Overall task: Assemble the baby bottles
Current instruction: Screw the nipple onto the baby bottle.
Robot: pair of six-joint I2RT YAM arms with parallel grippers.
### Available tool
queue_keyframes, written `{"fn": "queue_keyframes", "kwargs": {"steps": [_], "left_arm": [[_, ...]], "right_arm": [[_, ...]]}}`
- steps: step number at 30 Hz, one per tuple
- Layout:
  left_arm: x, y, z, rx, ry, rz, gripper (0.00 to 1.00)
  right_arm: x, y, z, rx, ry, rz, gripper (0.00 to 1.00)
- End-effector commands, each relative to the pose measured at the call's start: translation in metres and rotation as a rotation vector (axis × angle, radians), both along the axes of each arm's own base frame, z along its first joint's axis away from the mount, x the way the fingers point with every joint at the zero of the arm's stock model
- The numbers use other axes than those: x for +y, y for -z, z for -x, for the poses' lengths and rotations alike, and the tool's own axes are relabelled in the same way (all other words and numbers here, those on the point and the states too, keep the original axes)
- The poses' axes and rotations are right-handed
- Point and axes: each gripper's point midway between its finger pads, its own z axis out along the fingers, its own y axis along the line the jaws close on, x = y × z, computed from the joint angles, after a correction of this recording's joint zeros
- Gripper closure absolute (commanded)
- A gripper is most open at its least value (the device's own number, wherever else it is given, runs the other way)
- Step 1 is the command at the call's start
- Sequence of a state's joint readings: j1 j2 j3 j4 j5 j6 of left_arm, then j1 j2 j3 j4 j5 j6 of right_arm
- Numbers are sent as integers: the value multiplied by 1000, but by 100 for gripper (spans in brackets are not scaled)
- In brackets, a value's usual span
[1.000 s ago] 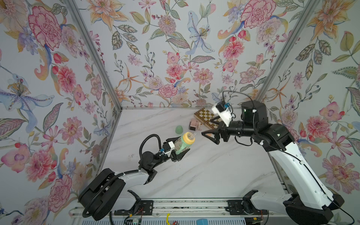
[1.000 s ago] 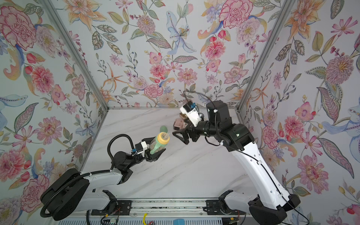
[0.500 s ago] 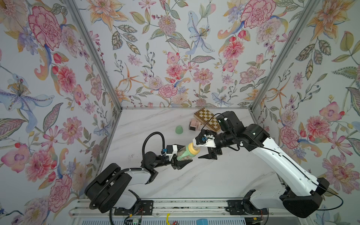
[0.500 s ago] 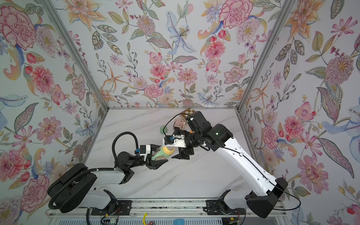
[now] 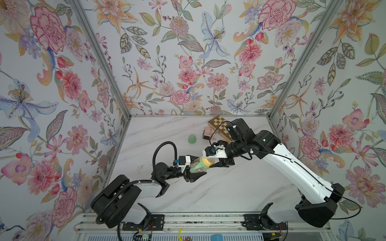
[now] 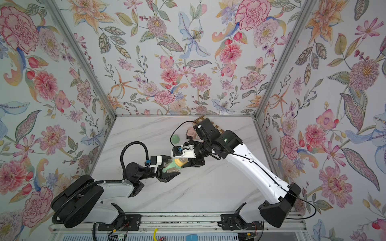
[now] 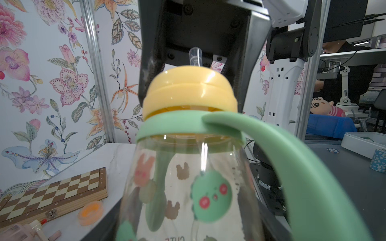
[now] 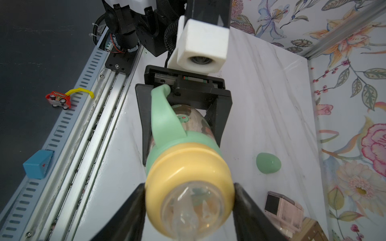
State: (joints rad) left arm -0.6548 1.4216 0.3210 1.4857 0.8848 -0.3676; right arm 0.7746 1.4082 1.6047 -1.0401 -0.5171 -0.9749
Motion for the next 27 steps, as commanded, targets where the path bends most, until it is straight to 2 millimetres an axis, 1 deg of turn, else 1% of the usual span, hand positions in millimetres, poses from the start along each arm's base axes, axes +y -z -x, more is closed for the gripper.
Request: {"fn": "queue_keyframes", "kwargs": {"steps": [1, 3, 5, 6, 7, 8, 9, 10, 11, 12, 13, 14, 15, 16, 18, 21, 23, 25, 26, 27], "left_arm": [[1, -23, 9, -94, 27, 66, 100], [0, -24, 6, -98, 16, 64, 100], [1, -25, -7, -110, -62, 55, 100], [5, -25, -22, -123, -159, 45, 100], [13, -24, -42, -144, -308, 27, 100], [24, -24, -62, -163, -469, 8, 100], [39, -23, -82, -205, -676, -27, 100], [54, -24, -95, -247, -842, -57, 100], [62, -25, -101, -307, -929, -83, 100], [70, -26, -104, -343, -1000, -86, 100], [74, -26, -108, -363, -1043, -95, 100], [75, -25, -110, -371, -1053, -105, 100], [74, -24, -111, -372, -1047, -111, 100], [72, -24, -109, -371, -1012, -101, 100], [68, -25, -105, -369, -962, -95, 100], [59, -26, -95, -344, -855, -68, 100], [53, -29, -86, -329, -782, -31, 100], [46, -32, -73, -307, -679, 5, 100], [42, -34, -65, -293, -614, 26, 100], [37, -38, -55, -270, -523, 55, 100]], "right_arm": [[3, -1, 8, 30, -17, 3, 43], [6, -2, 8, 67, 5, -4, 46], [8, -5, 4, 154, 93, -12, 47], [9, -7, -2, 231, 177, -21, 47], [13, -11, -13, 297, 292, -39, 51], [18, -15, -34, 374, 479, -68, 52], [19, -22, -56, 504, 684, -108, 42], [14, -28, -83, 650, 918, -161, 48], [3, -29, -99, 833, 1129, -201, 54], [2, -32, -95, 1096, 1184, -241, 42], [15, -54, -95, 1223, 1112, -367, 35], [10, -70, -99, 1214, 1135, -463, 31], [-2, -80, -104, 1181, 1183, -522, 27], [-12, -89, -106, 1166, 1177, -552, 22], [-32, -98, -107, 1157, 1200, -602, 15], [-53, -109, -105, 1119, 1191, -656, 11], [-60, -112, -103, 1093, 1161, -664, 8], [-65, -117, -101, 1036, 1112, -663, 2], [-66, -119, -99, 979, 1068, -655, 0], [-65, -122, -95, 880, 995, -636, 1]]}}
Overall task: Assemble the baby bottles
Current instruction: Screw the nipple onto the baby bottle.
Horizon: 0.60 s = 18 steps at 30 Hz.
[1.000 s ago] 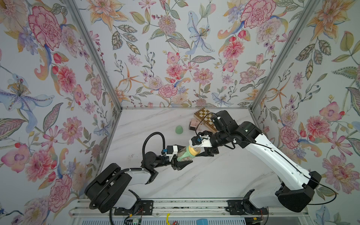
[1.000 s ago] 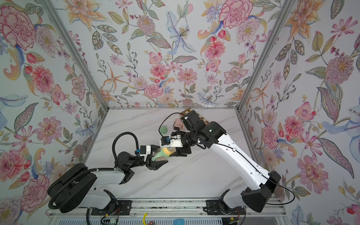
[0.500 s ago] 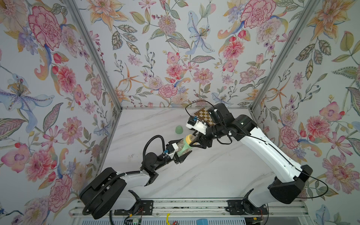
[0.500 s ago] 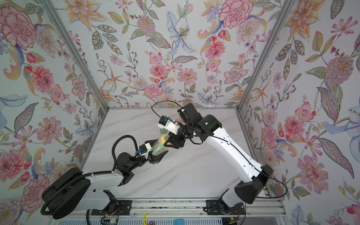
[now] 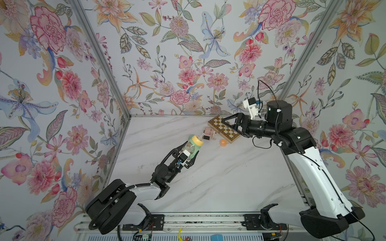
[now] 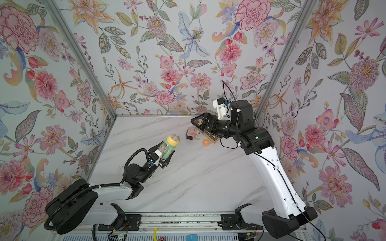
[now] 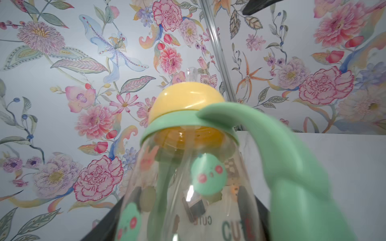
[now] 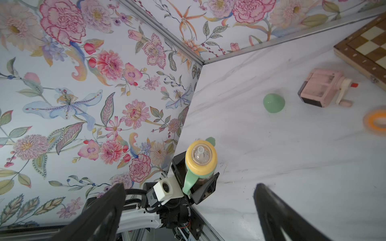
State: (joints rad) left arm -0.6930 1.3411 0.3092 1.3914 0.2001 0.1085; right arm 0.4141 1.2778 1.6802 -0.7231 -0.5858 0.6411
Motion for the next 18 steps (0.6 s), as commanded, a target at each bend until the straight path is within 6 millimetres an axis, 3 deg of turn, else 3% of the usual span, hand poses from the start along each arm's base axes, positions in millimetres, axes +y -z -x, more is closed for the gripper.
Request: {"fn": "queue_keyframes", "kwargs": {"steps": [1, 3, 5, 7, 11, 18], "left_arm": [[-16, -26, 43, -5, 327, 105, 100], [-22, -33, 66, 13, 486, 135, 100], [-30, -34, 84, 55, 634, 142, 100], [-34, -33, 94, 97, 731, 152, 100], [-34, -34, 105, 114, 813, 189, 100], [-37, -34, 107, 106, 821, 185, 100]], "right_arm": [[7, 8, 7, -217, -165, 120, 0], [11, 18, 34, -515, -350, 296, 2], [9, 40, 64, -831, -517, 476, 2], [5, 57, 93, -1058, -655, 548, 1], [7, 75, 95, -1088, -772, 588, 1], [33, 101, 98, -1053, -927, 566, 3]]}}
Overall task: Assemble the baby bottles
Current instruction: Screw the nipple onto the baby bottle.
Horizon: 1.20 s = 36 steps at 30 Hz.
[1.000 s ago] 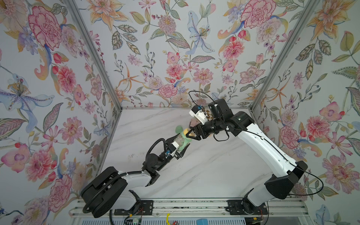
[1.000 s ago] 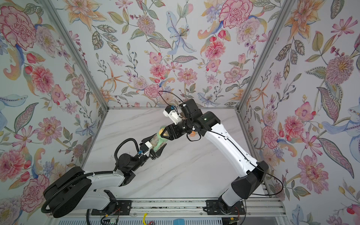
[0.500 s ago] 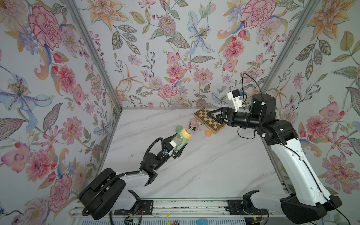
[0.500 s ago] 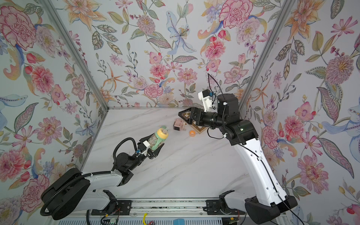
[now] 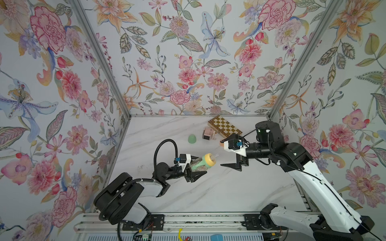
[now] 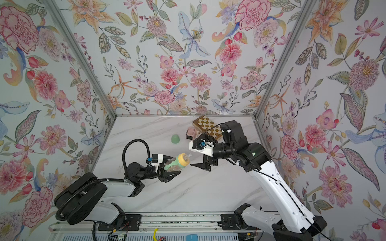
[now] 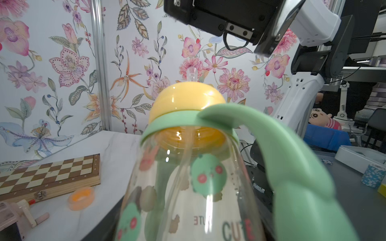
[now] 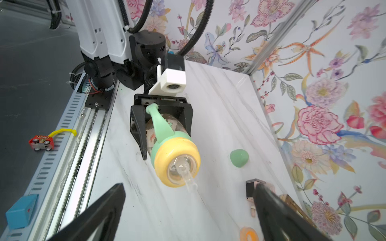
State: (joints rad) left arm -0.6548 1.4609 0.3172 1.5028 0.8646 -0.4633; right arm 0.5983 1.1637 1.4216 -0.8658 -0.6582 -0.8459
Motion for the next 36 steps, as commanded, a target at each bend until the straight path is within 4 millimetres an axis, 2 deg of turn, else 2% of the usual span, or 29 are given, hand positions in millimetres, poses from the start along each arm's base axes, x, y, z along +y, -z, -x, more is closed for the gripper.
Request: {"fn": "queue_keyframes", "kwargs": {"steps": [1, 7, 15, 16, 19, 23, 26, 31, 36], "left_arm": [[12, -61, 26, -235, 51, 191, 100], [12, -62, 26, -237, 48, 193, 100], [12, -66, 27, -239, 56, 200, 100], [12, -67, 27, -240, 58, 201, 100], [12, -68, 27, -242, 58, 203, 100], [12, -69, 29, -243, 65, 204, 100], [12, -69, 28, -245, 63, 205, 100], [12, -74, 28, -252, 67, 213, 100], [14, -77, 19, -295, -10, 228, 100]], "right_arm": [[6, 15, 7, 0, -95, 41, 3], [17, 26, 7, 55, -121, 57, 6], [22, 47, 3, 123, -119, 92, 13], [27, 51, 9, 122, -139, 106, 14], [28, 58, 8, 136, -137, 123, 17], [31, 57, 8, 134, -146, 122, 25], [32, 56, 8, 125, -148, 122, 36], [36, 59, 10, 150, -157, 124, 43], [51, 50, 3, 327, -60, 73, 46]]}}
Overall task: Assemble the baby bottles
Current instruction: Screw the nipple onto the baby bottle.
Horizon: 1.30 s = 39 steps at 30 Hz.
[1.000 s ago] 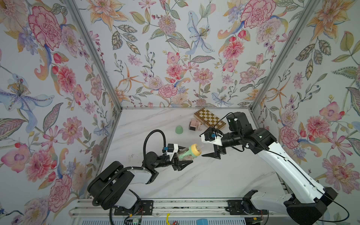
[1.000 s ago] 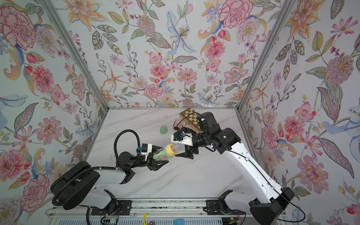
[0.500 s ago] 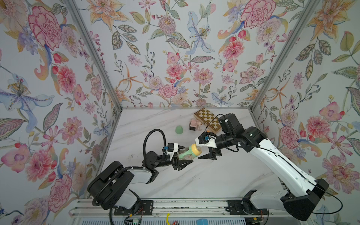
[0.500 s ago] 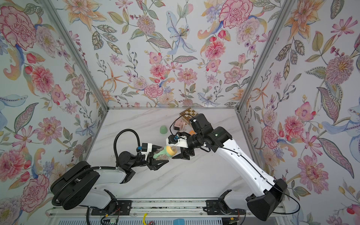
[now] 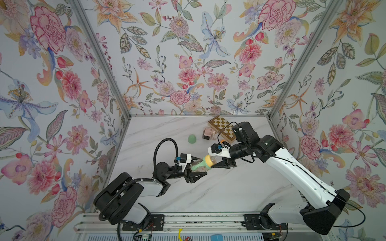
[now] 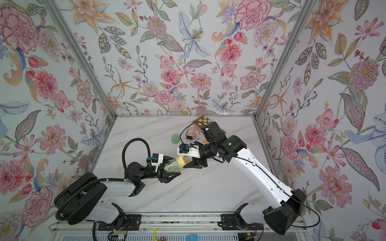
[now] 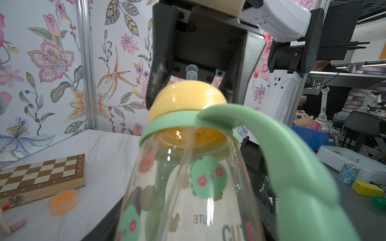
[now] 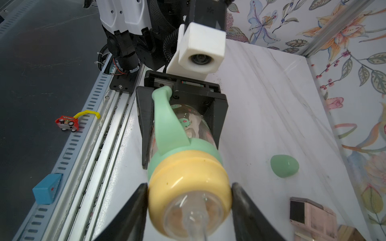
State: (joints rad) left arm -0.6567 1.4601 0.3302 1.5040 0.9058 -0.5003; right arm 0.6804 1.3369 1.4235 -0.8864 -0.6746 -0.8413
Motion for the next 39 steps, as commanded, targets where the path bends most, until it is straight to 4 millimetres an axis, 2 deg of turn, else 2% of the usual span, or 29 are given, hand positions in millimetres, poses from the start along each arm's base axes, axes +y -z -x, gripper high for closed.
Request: {"fn": "queue_keyframes", "kwargs": {"steps": [1, 2, 4, 6, 7, 8, 9, 11, 13, 14, 15, 18, 20, 22, 26, 28, 29, 32, 39], "left_arm": [[21, -74, 3, -325, -148, 238, 100], [25, -73, -5, -346, -234, 233, 100], [37, -71, -26, -421, -468, 186, 100], [44, -60, -47, -477, -654, 74, 100], [52, -58, -55, -498, -743, 37, 100], [59, -56, -58, -533, -800, 14, 100], [67, -55, -60, -546, -853, 4, 100], [74, -50, -64, -561, -897, -28, 100], [71, -46, -64, -559, -882, -52, 100], [71, -46, -63, -553, -877, -46, 100], [73, -47, -62, -544, -878, -30, 100], [73, -47, -57, -529, -855, -3, 100], [71, -48, -55, -522, -837, 5, 100], [72, -51, -52, -513, -826, 27, 100], [72, -59, -48, -507, -813, 64, 100], [68, -61, -46, -513, -792, 68, 100], [67, -61, -47, -512, -789, 66, 100], [66, -64, -45, -504, -780, 80, 100], [66, -67, -42, -493, -775, 96, 100]], "right_arm": [[20, -5, -1, 222, 93, -23, 47], [26, -7, -14, 310, 203, -25, 50], [40, -13, -41, 548, 441, -10, 65], [47, -15, -56, 769, 619, 36, 71], [46, -8, -66, 886, 747, 61, 73], [44, -4, -70, 998, 845, 58, 69], [45, -8, -70, 1083, 887, 28, 70], [39, -19, -77, 1125, 971, -20, 60], [39, -37, -78, 1168, 975, -87, 55], [40, -45, -77, 1190, 970, -112, 47], [31, -55, -86, 1195, 987, -157, 41], [24, -79, -86, 1153, 971, -224, 27], [18, -91, -84, 1113, 949, -259, 24], [11, -94, -83, 1068, 949, -274, 20], [10, -83, -79, 1020, 960, -244, 16], [17, -79, -77, 996, 948, -220, 14], [30, -77, -65, 983, 913, -190, 13], [45, -68, -59, 945, 906, -146, 12], [54, -41, -60, 893, 957, -72, 11]]}}
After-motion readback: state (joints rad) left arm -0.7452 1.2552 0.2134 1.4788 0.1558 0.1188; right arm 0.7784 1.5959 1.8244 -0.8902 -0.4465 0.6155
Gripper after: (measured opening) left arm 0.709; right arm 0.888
